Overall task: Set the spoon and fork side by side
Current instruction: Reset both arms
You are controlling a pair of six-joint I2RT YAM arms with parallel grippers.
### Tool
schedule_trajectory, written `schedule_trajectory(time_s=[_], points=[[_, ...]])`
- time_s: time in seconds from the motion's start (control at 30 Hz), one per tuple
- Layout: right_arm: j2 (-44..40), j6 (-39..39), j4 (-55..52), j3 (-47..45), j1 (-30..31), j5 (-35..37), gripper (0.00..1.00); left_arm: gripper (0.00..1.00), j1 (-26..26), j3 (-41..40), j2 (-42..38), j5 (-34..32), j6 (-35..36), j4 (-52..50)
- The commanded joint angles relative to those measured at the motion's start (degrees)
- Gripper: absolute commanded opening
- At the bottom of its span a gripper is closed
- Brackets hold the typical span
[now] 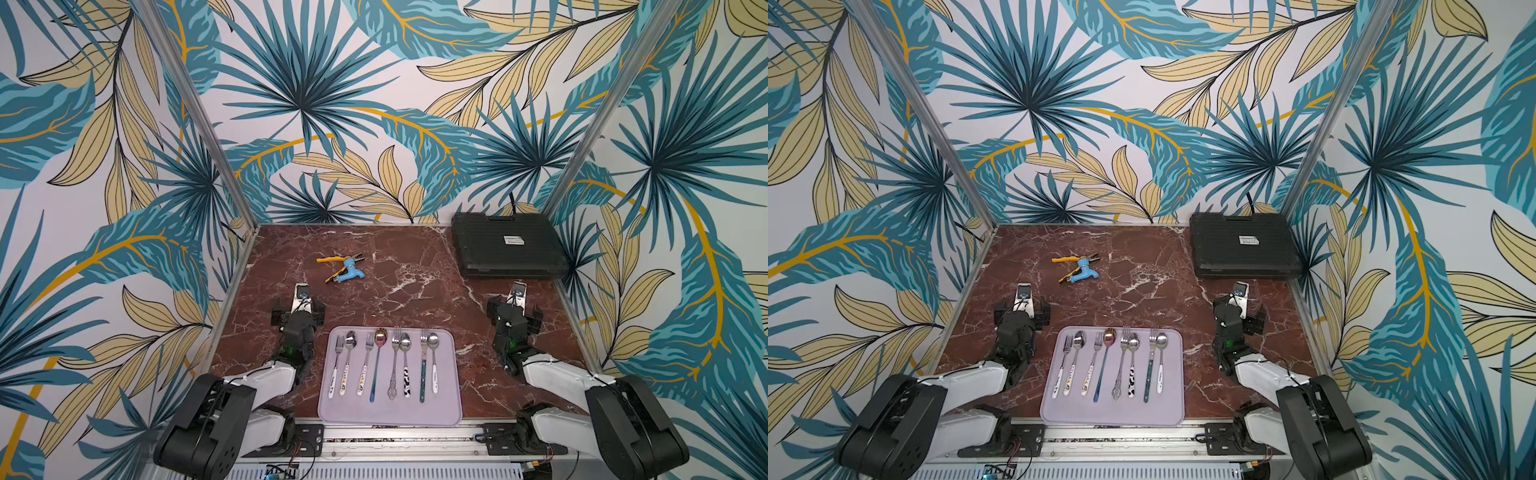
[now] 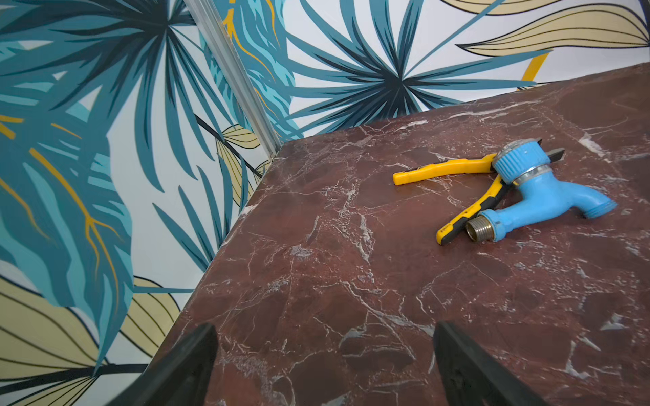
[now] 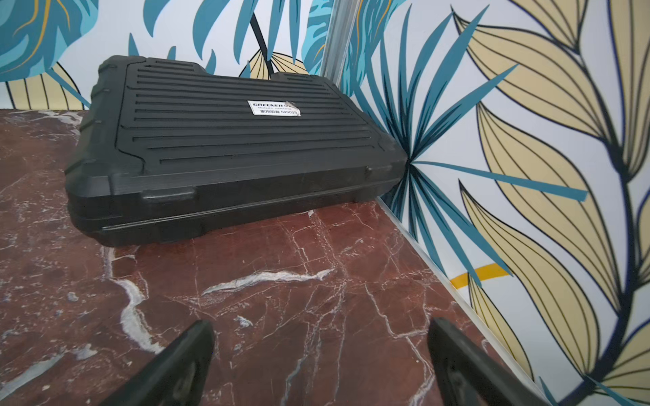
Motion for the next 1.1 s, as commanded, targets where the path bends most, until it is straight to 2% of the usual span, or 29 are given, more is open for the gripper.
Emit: schedule_trajectory(time_s=[0.0,0.03,0.13,0.2,0.27,0.33,0.37,0.4,0.83,0.9,1.07], points=[[3.19,-0.37,9.13,1.47,-2.23,-5.80,1.00,1.00,1.90,4.62,2.23,8.42,0.58,3.66],[5.01,-0.37,10.77,1.97,-3.04,-7.85,1.00,1.00,2.72,4.82,3.77,10.73,0.01,4.86],[11.79,-1.91,15.56,3.66,-4.38,-10.90,1.00,1.00,4.10,4.25,10.28,12.35,-1.41,11.96],[11.64,-1.58,9.80,5.84,-5.06,-15.88,1.00,1.00,4.74,4.39,13.49,13.31,-1.82,14.48],[12.78,-0.24,8.89,6.45,-7.53,-21.07,0.99,1.00,5.68,6.91,14.23,15.18,-2.05,11.35],[14.78,0.28,13.53,4.83,-9.74,-25.98,1.00,1.00,8.66,10.58,13.26,19.93,-4.45,2.28],[15.28,-0.02,14.98,4.50,-9.92,-26.30,1.00,1.00,10.68,10.41,13.37,23.18,-5.48,2.71],[14.85,0.35,13.75,4.78,-9.89,-26.28,0.99,1.00,11.04,10.55,13.05,23.58,-5.67,2.00],[14.59,0.44,12.96,4.90,-10.00,-26.18,0.99,1.00,10.94,10.57,13.25,23.46,-5.48,2.18],[14.74,0.24,12.15,5.42,-9.91,-26.35,0.99,1.00,10.94,11.24,13.35,26.97,-4.35,0.87],[14.85,0.30,11.95,5.55,-9.85,-26.46,1.00,1.00,10.95,11.06,13.22,27.17,-4.35,1.27]])
